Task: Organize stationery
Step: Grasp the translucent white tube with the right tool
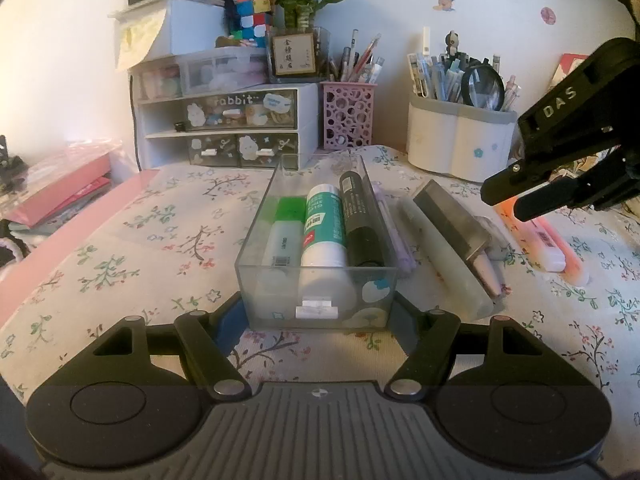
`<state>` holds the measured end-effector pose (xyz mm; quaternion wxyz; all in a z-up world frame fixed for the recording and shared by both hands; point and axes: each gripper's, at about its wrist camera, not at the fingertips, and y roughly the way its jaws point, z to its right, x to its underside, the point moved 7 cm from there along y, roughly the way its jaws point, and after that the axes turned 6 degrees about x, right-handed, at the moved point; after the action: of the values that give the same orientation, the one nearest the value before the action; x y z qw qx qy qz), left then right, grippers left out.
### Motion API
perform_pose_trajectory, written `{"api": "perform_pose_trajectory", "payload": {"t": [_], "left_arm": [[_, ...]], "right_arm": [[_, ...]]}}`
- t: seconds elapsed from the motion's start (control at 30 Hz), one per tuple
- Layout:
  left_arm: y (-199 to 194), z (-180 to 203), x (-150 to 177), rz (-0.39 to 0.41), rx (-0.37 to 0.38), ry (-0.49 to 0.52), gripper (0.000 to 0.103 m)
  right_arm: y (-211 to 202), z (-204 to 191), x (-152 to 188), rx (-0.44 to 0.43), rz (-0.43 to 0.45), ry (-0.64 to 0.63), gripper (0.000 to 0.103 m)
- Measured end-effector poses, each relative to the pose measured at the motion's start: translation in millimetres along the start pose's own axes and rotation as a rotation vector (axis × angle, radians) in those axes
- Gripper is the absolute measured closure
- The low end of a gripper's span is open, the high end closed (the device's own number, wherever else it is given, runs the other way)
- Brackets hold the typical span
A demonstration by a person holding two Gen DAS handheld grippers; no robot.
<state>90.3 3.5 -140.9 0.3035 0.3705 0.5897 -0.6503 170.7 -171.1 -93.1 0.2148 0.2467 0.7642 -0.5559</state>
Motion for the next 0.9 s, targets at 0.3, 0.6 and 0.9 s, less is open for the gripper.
{"api": "perform_pose_trajectory", "payload": {"t": [0.3,0.6,0.9], "left_arm": [[-0.5,-0.8,0.1,-0.001,0.005,0.004,0.031],[0.2,-0.3,0.7,0.000,0.010,0.009,0.031],[0.7,0.5,0.5,0.003,0.012,0.012,0.031]], "right_arm": [[4.1,-47.2,14.3,-0.084,-0.026,-0.168,0.072],[32.1,-54.9,21.7,0.009,-0.080,-0.264,0.076],[45.8,-57.8,19.8,0.066,-0.090,-0.283,0.085]]}}
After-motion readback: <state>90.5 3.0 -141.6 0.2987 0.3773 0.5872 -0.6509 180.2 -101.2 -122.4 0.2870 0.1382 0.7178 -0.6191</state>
